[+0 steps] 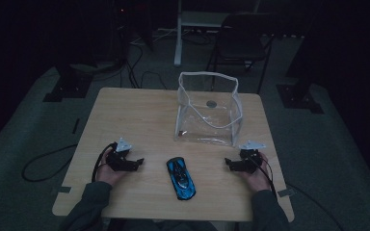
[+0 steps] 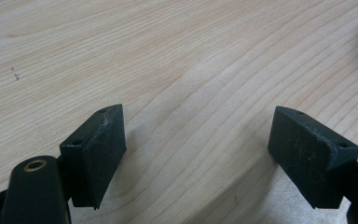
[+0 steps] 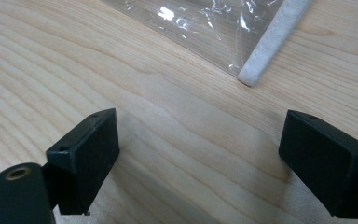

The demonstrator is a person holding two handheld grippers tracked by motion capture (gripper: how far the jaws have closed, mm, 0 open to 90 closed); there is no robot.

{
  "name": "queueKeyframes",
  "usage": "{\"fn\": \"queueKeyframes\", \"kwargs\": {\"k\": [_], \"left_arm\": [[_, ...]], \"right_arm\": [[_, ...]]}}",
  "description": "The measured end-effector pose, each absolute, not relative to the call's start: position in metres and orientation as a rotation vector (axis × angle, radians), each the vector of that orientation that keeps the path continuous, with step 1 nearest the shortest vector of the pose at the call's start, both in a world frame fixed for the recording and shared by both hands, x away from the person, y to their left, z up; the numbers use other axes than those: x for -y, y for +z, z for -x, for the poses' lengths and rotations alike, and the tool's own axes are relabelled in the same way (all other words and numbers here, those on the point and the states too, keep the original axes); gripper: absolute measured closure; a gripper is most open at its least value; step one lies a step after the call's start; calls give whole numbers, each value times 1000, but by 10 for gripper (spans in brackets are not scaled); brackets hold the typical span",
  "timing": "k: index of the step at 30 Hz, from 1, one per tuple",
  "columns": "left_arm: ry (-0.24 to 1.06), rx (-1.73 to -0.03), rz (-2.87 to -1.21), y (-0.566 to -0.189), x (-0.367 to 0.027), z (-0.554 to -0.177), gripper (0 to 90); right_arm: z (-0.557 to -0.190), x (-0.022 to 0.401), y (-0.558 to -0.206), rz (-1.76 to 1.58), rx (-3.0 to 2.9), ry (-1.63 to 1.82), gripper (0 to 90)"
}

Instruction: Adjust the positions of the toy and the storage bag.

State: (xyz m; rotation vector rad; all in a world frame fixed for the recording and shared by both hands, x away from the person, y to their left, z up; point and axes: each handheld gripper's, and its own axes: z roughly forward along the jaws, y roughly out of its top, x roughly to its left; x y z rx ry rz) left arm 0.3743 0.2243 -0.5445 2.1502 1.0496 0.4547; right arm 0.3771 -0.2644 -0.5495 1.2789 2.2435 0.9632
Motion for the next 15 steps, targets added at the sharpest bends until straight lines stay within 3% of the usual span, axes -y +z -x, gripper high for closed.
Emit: {"fn": "queueKeyframes", "kwargs": {"k": [15], "left_arm": [[448, -1043, -2164, -544, -223, -374, 182]], "right_arm": [[-373, 266, -549, -1261, -2251, 974, 145]]}}
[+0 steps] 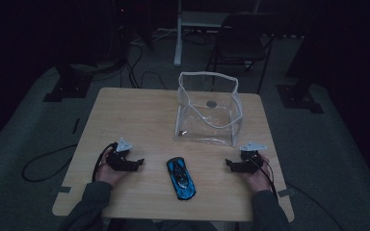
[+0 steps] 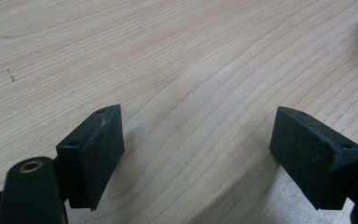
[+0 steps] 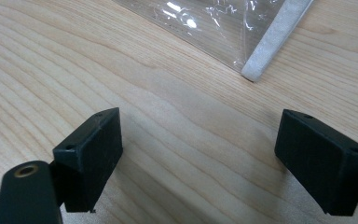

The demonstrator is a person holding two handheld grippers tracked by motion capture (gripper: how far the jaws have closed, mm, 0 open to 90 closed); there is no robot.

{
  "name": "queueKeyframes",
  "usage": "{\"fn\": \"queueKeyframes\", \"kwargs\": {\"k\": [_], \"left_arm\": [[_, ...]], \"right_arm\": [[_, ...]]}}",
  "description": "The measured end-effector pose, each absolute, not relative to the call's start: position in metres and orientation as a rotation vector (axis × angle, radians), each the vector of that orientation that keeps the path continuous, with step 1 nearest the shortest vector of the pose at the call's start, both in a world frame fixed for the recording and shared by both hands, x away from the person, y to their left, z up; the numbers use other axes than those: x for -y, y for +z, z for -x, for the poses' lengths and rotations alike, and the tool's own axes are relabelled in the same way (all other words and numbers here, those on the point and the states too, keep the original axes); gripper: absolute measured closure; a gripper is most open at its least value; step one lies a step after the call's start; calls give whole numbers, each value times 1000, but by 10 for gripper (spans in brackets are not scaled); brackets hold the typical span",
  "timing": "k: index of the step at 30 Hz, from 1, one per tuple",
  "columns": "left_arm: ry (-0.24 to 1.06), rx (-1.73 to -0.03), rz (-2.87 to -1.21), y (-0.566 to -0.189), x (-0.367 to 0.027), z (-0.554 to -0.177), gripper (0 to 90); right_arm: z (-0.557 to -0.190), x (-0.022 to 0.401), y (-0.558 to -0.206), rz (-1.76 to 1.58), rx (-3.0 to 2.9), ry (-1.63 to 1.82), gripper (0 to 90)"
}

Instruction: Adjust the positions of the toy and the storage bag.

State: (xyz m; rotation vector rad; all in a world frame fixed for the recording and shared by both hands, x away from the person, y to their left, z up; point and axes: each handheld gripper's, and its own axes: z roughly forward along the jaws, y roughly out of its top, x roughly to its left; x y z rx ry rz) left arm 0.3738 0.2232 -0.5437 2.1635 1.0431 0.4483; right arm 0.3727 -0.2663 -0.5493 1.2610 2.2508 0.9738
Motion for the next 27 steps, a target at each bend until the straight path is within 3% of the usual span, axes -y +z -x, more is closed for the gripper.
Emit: {"fn": "queueKeyframes", "kwargs": {"k": [4, 14, 17, 27], "left_arm": [[431, -1018, -2176, -541, -220, -370, 300], [414, -990, -2196, -540, -215, -366, 312], [407, -951, -2213, -538, -210, -360, 308], [391, -897, -2230, -536, -201, -352, 306]], "right_arm": [[-371, 267, -548, -1257, -2260, 975, 206], [-369, 268, -547, -1255, -2264, 977, 231], [-367, 268, -546, -1248, -2266, 975, 275], [-365, 266, -545, -1244, -2269, 959, 278]]}}
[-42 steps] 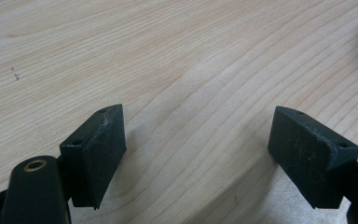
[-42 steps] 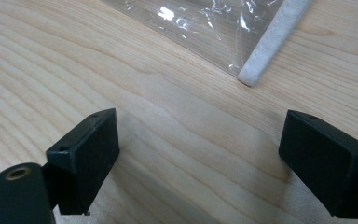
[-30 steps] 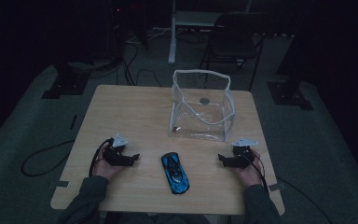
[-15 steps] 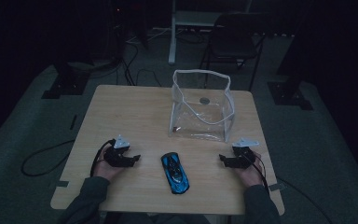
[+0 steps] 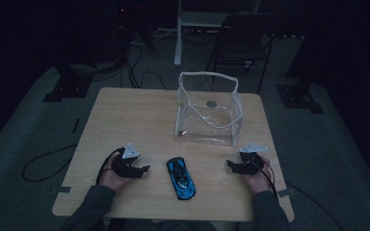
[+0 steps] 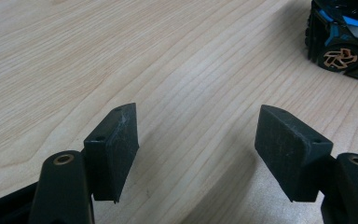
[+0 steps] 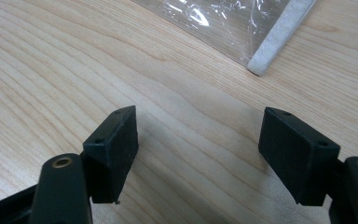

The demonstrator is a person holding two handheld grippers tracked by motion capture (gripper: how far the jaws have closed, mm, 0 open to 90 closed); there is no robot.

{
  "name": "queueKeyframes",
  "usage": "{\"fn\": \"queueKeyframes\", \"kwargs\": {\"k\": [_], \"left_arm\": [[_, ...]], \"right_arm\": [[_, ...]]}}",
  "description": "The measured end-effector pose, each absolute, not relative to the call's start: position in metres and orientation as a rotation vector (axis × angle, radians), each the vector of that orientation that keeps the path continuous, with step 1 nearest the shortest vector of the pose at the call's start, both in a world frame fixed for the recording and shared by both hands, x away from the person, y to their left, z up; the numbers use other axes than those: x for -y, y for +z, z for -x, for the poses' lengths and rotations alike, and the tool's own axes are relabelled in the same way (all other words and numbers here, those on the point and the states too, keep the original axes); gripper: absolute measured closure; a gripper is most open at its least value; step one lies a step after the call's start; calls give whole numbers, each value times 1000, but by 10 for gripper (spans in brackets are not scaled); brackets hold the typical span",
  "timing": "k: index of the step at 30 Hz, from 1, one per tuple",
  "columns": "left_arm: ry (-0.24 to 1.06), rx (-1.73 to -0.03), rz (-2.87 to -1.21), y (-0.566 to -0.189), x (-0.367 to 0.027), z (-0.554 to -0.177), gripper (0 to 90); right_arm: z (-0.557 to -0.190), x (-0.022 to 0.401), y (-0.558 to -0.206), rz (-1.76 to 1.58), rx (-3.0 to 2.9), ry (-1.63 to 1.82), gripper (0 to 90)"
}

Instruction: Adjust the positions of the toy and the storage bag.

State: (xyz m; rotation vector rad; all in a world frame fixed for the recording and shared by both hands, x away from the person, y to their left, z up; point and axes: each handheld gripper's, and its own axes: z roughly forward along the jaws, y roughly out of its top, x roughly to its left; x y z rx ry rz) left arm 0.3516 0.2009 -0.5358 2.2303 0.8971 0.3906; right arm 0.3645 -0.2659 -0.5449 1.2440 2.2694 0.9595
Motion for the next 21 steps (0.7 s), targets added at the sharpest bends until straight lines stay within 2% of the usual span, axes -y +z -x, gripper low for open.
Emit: {"fn": "queueKeyframes", "kwargs": {"k": [4, 21], "left_arm": [[390, -895, -2218, -535, -201, -351, 307], [414, -864, -2149, -519, -201, -363, 379]], "right_arm": [[-364, 265, -545, -1236, -2266, 954, 280], [-367, 266, -523, -1190, -2173, 1014, 431]]}}
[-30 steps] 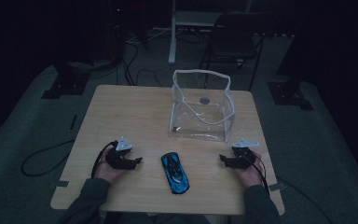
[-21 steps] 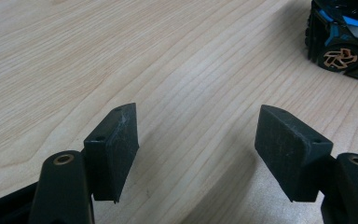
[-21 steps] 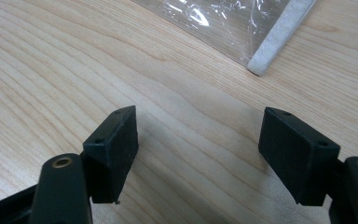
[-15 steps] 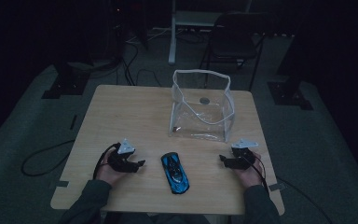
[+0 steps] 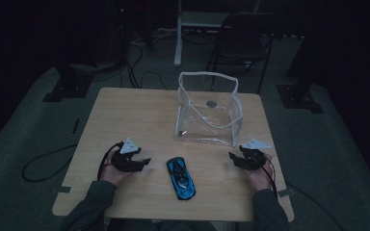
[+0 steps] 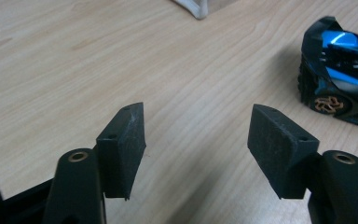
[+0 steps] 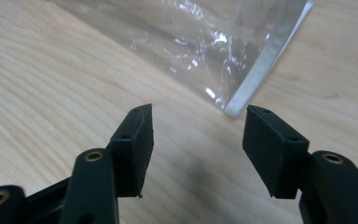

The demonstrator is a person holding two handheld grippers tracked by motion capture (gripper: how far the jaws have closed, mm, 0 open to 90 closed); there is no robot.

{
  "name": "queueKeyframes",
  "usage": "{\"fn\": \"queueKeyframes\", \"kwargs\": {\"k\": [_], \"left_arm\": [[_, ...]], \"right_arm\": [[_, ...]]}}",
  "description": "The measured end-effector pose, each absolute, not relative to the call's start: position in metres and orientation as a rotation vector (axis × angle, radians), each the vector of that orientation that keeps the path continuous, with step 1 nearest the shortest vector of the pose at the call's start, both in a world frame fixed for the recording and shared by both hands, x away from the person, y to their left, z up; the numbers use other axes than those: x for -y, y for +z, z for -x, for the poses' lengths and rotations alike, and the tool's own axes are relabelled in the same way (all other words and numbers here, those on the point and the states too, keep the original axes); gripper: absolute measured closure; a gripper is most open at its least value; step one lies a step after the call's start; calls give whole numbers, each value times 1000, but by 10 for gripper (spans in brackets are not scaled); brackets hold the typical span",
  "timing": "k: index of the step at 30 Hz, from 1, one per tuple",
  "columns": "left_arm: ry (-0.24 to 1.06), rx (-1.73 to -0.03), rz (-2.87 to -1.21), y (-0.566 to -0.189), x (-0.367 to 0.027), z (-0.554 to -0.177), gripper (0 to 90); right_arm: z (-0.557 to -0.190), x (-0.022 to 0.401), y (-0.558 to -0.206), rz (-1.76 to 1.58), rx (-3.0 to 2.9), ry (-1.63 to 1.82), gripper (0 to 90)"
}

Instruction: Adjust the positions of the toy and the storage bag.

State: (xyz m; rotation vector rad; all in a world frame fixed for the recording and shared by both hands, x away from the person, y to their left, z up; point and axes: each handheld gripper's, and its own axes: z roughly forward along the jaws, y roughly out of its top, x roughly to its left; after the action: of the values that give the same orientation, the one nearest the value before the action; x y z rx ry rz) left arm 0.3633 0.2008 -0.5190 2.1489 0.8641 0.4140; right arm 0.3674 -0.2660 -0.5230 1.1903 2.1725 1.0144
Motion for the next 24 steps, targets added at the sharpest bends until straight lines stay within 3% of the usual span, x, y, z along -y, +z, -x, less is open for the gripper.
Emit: {"fn": "queueKeyframes", "kwargs": {"k": [6, 24], "left_arm": [[388, -864, -2121, -515, -201, -373, 401], [405, -810, -2128, -499, -184, -398, 442]], "right_arm": [[-370, 268, -514, -1177, -2161, 1027, 503], [-382, 273, -492, -1162, -2121, 1005, 495]]}}
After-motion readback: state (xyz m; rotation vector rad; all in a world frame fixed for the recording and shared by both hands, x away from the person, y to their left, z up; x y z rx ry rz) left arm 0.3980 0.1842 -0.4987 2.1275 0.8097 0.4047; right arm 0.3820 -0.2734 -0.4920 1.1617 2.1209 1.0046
